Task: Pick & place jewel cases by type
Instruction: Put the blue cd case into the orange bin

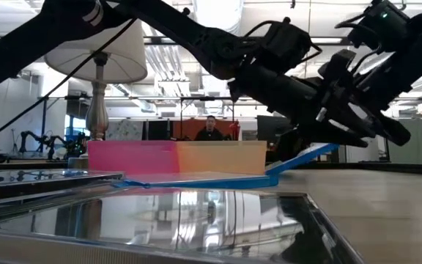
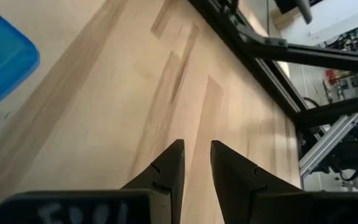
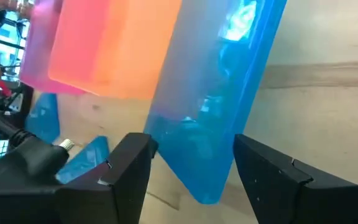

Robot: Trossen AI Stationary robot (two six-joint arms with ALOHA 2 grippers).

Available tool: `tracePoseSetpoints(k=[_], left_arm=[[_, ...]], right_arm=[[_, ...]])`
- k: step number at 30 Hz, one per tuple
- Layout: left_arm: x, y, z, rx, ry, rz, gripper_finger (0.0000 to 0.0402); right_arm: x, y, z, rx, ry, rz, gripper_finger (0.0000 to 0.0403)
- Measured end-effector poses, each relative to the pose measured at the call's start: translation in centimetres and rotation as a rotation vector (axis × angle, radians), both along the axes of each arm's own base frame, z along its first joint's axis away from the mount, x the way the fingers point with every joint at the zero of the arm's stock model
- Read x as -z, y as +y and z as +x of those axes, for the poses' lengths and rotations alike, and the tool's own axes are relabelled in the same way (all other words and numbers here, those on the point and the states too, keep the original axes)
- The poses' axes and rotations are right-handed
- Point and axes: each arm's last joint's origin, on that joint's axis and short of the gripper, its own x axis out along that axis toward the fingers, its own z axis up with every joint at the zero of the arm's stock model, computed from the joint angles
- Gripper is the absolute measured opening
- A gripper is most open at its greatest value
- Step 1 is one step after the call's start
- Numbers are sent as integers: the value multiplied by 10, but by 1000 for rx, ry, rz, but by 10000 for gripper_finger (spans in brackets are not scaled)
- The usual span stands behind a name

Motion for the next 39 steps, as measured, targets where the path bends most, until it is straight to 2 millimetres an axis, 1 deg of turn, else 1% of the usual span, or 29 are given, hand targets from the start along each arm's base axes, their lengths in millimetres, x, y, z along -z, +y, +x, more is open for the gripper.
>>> tracePoseSetpoints(k=[5, 9, 12, 14, 17, 19, 21, 23, 25, 28, 29, 30, 32, 34, 36, 39], left_arm=[[4, -7, -2, 17, 30, 29, 60], [1, -13, -2, 46, 13, 35, 60], [-8, -14, -5, 67, 10, 69, 60], [-20, -14, -11, 78, 35, 118, 60], [-35, -18, -28, 10, 178, 264, 60], [-35, -21, -40, -44, 306, 387, 60], [-31, -23, -46, -93, 386, 502, 60], [-25, -22, -48, -112, 417, 542, 60], [-15, -14, -48, -185, 457, 476, 60], [3, 9, -53, -349, 554, 300, 60], [6, 14, -54, -400, 558, 248, 60], [7, 17, -56, -439, 560, 211, 60], [7, 23, -59, -503, 553, 210, 60], [8, 24, -57, -529, 520, 206, 60], [2, 25, -51, -542, 443, 194, 60], [-4, 25, -48, -567, 386, 201, 60]], right_arm=[[-4, -1, 7, -21, -54, -40, 221], [-23, -2, 13, -37, -123, -99, 221], [-27, -2, 11, -54, -68, -128, 221], [-31, -2, 9, -57, -24, -135, 221], [-28, -3, -1, -6, 127, -109, 221], [-25, -3, -8, 43, 210, -91, 221], [-25, -3, -10, 64, 237, -78, 221], [-24, -3, -11, 67, 250, -74, 221], [-23, -3, -11, 82, 246, -61, 221], [-21, -3, -10, 117, 234, -32, 221], [-21, -3, -10, 127, 233, -23, 221], [-20, -3, -9, 134, 235, -17, 221], [-18, -3, -8, 137, 241, -10, 221], [-15, -3, -6, 128, 262, -3, 221], [-12, -3, -4, 117, 283, 1, 221], [-7, -2, 2, 78, 304, -2, 221]])
